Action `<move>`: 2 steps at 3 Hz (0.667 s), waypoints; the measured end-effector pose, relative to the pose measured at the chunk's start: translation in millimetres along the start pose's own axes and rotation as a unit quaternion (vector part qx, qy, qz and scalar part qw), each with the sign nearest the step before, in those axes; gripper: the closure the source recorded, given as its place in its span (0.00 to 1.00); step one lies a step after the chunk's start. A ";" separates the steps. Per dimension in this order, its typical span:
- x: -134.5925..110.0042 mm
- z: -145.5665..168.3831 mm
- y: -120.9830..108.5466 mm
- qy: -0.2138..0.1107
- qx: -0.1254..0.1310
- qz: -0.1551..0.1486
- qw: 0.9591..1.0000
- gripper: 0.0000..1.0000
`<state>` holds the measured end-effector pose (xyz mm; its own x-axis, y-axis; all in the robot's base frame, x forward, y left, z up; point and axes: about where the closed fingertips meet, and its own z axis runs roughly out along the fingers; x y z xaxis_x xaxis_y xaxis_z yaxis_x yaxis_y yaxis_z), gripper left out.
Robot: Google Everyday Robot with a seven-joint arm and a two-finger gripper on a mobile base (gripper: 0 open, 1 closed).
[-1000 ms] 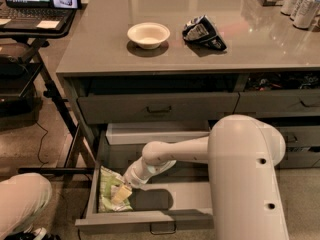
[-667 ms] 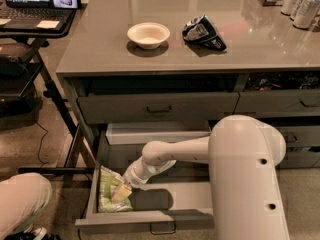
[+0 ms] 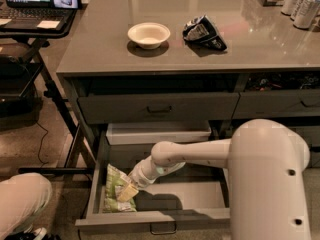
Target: Pick green jalapeno chip bag from middle drawer and place on counter
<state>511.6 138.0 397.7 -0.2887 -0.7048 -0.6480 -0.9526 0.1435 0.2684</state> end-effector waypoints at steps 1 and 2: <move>-3.2 -52.8 2.4 0.001 0.045 -0.022 0.999 1.00; -16.6 -121.2 11.3 0.019 0.097 -0.049 0.994 1.00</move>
Offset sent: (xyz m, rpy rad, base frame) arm 0.0205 -0.1221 0.2062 -0.1664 -0.3825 -0.0706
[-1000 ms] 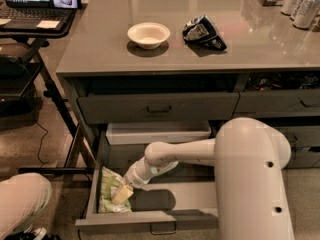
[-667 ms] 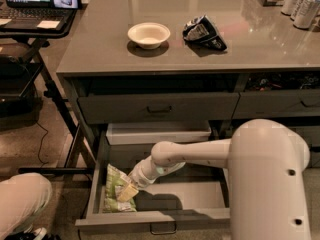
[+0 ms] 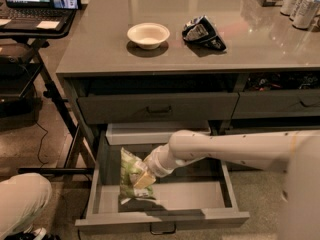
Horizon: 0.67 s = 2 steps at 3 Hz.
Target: Pick green jalapeno chip bag from middle drawer and place on counter
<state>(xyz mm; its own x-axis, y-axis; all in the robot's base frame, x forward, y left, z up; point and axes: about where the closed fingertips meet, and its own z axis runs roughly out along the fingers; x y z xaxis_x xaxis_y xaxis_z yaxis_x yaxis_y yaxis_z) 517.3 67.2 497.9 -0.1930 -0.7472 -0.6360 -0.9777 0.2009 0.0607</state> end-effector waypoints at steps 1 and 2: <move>-31.4 -70.9 -10.2 0.019 0.042 -0.037 0.998 1.00; -70.5 -130.6 -21.0 0.045 0.085 -0.072 0.993 1.00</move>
Offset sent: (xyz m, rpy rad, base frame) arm 0.0436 -0.0474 0.2445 -0.2299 -0.3369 0.0021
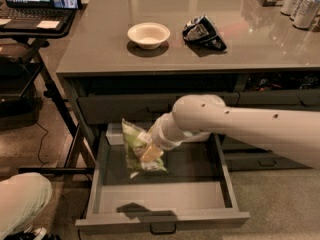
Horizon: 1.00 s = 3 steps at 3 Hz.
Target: Pick green jalapeno chip bag from middle drawer and place on counter
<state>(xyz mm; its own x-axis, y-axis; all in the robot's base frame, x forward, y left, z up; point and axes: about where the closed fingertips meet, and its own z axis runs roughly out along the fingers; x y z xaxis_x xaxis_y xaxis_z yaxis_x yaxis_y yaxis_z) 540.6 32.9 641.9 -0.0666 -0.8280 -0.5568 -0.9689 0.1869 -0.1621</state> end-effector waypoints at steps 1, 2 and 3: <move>-28.1 -42.7 -21.5 0.028 0.041 -0.025 0.998 1.00; -30.0 -44.0 -20.6 0.027 0.042 -0.026 0.998 1.00; -38.1 -44.2 -17.7 0.014 0.035 -0.042 0.998 1.00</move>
Offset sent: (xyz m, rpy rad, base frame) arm 0.0107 -0.0030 0.0457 -0.0601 -0.0708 -0.0112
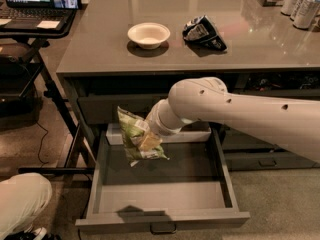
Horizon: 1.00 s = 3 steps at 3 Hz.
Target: Pick green jalapeno chip bag from middle drawer and place on counter
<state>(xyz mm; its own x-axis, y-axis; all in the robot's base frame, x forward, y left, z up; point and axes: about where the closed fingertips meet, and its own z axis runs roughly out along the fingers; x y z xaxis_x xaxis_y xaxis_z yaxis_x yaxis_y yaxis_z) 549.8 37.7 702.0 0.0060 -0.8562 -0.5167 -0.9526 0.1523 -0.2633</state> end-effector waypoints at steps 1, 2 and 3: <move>-48.6 -17.9 -10.7 -0.004 0.008 -0.052 0.999 1.00; -113.9 -42.2 -33.7 -0.005 0.036 -0.103 0.994 1.00; -169.9 -64.9 -63.3 -0.001 0.074 -0.148 0.986 1.00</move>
Offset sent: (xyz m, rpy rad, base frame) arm 0.0379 0.1259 0.1772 -0.0906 -0.2903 0.1959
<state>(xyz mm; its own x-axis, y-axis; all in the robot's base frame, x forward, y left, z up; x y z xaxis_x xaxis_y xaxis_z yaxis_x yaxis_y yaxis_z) 589.3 141.5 859.3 0.2776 -0.8728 -0.4015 -0.8547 -0.0335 -0.5180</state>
